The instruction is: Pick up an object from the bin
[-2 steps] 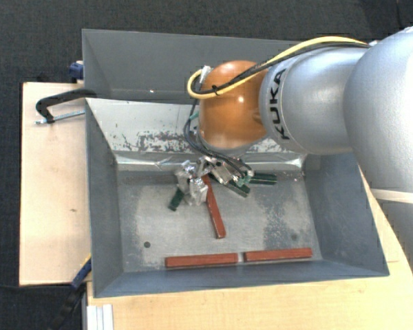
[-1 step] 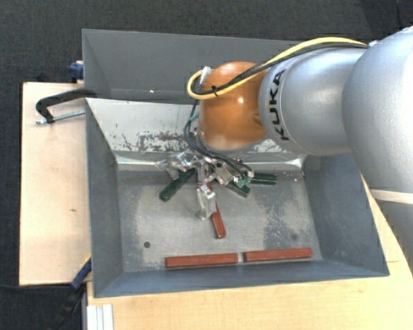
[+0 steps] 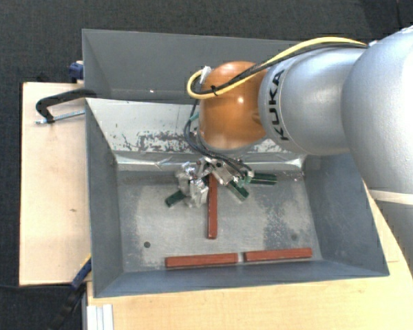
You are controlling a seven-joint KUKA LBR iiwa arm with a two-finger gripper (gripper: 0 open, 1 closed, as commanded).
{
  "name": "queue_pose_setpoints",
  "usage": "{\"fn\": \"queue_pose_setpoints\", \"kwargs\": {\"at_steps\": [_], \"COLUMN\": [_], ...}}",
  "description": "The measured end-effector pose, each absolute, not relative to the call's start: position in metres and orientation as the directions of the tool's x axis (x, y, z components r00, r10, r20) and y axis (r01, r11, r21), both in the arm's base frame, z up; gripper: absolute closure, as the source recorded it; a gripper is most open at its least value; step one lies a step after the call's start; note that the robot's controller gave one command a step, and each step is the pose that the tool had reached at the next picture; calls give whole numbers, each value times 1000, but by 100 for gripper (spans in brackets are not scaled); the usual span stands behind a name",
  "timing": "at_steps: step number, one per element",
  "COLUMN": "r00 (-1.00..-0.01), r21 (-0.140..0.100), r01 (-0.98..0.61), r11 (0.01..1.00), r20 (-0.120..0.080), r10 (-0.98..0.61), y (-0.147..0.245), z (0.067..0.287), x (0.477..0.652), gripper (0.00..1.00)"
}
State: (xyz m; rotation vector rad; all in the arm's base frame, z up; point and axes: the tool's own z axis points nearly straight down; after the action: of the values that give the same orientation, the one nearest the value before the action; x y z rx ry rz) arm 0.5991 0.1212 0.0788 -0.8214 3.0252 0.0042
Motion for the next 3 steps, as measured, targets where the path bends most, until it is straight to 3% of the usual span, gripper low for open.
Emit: {"fn": "queue_pose_setpoints", "kwargs": {"at_steps": [1,3], "r00": [-863,-853], "r21": [1,0], "r01": [-506,-521], "r11": [863,853], "r20": [-6,-7], "r10": [-506,-521], "y": [121,120], "z": [78,76], "x": [599,600], "gripper": [0,0]}}
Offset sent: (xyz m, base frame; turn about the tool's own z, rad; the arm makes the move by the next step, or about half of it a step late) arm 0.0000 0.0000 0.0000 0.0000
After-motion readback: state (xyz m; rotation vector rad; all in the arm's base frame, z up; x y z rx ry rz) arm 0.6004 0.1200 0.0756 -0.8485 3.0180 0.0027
